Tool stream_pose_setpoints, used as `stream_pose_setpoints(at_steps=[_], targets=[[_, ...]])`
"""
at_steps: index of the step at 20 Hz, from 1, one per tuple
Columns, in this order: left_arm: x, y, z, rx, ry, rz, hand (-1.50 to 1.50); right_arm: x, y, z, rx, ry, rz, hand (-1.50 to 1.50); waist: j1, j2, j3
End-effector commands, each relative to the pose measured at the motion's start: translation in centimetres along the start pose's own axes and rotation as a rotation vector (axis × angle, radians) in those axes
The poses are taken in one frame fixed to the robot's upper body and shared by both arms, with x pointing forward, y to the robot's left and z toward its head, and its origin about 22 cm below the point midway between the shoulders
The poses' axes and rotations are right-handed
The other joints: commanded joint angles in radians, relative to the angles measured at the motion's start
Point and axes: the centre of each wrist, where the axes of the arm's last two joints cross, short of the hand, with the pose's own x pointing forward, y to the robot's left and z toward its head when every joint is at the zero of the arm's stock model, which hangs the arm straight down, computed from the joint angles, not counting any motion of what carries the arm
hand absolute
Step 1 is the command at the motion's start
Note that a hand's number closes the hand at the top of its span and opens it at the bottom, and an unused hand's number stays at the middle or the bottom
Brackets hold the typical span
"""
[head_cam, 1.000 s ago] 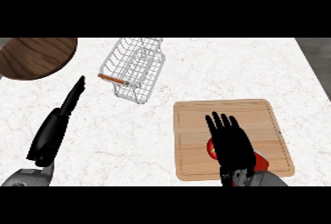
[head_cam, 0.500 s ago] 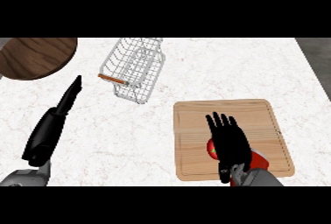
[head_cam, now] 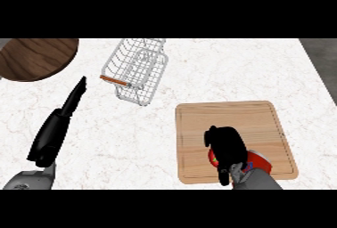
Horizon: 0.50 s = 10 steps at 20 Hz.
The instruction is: Pick the tomato from the cutting board and place it in the tiered basket
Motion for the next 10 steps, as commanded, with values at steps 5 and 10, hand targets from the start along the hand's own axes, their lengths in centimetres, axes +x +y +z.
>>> stream_pose_setpoints(at_steps=[5, 10], targets=[[-0.7, 0.5, -0.2, -0.021, 0.001, 0.003, 0.00, 1.8, -1.4, -0.6, -0.154, -0.099, 0.007, 1.50, 0.002, 0.004, 0.005], [-0.3, -0.2, -1.2, 0.016, 0.004, -0.005, 0.00, 0.7, -4.1, 2.8, -0.282, -0.141, 0.032, 1.50, -0.007, 0.002, 0.004]])
